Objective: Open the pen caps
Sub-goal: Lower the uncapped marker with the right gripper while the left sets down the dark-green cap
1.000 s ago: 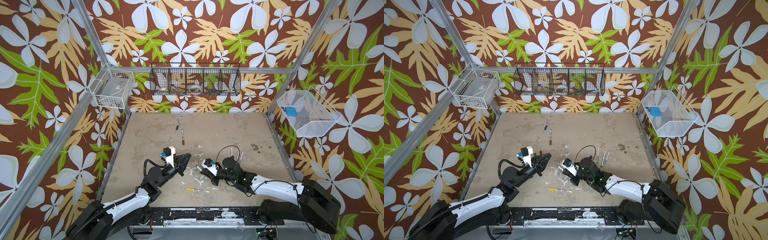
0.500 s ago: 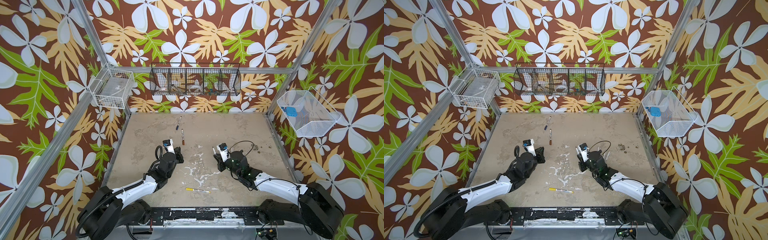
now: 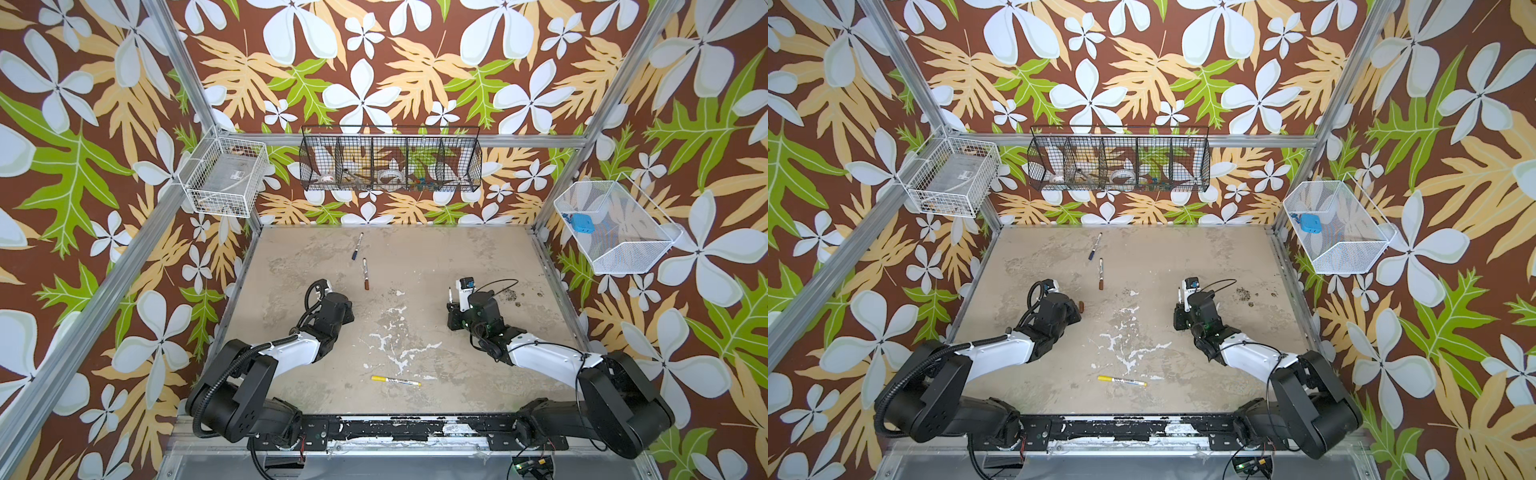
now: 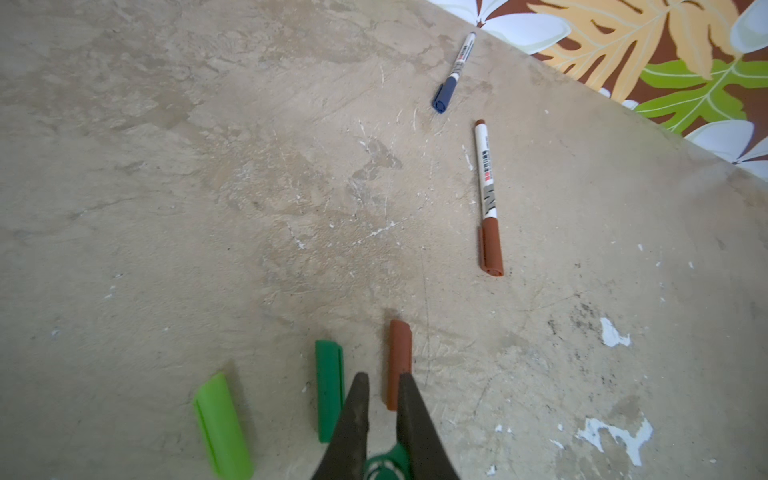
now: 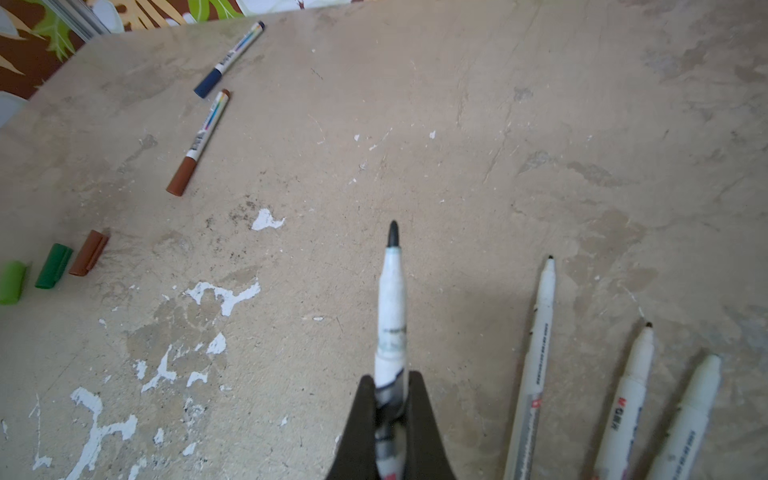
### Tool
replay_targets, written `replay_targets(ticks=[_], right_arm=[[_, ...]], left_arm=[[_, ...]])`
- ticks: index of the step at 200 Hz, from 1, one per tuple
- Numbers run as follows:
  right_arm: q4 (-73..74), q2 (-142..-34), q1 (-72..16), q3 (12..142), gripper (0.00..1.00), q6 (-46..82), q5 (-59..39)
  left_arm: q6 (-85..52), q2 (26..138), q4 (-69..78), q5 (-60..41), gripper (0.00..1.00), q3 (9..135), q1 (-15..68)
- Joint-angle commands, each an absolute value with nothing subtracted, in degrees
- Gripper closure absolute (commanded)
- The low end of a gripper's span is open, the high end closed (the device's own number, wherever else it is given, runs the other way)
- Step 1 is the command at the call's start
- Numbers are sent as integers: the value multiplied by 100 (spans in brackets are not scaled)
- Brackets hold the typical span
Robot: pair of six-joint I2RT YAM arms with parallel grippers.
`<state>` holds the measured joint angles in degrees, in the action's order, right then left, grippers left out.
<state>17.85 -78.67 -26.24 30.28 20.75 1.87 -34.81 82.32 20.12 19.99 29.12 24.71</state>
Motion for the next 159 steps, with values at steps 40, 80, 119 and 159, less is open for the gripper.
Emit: replay_targets(ticks=[40, 80, 119, 159], right_arm=[[1259, -8583, -2580, 3472, 97, 2315, 533], [1072, -8970, -2407, 3674, 96, 2413, 474], [1018, -9068, -2384, 3713, 94, 2461, 583], [915, -9182, -2388, 3781, 87, 2428, 616]], left_arm=[[-3513, 8521, 1680, 2081, 100, 3120, 2312], [-3533, 8765, 1625, 1990, 100, 3251, 2220], [-3516, 9032, 1618, 1892, 100, 3347, 2166], [-3508, 9153, 1586, 1856, 100, 3410, 2145]])
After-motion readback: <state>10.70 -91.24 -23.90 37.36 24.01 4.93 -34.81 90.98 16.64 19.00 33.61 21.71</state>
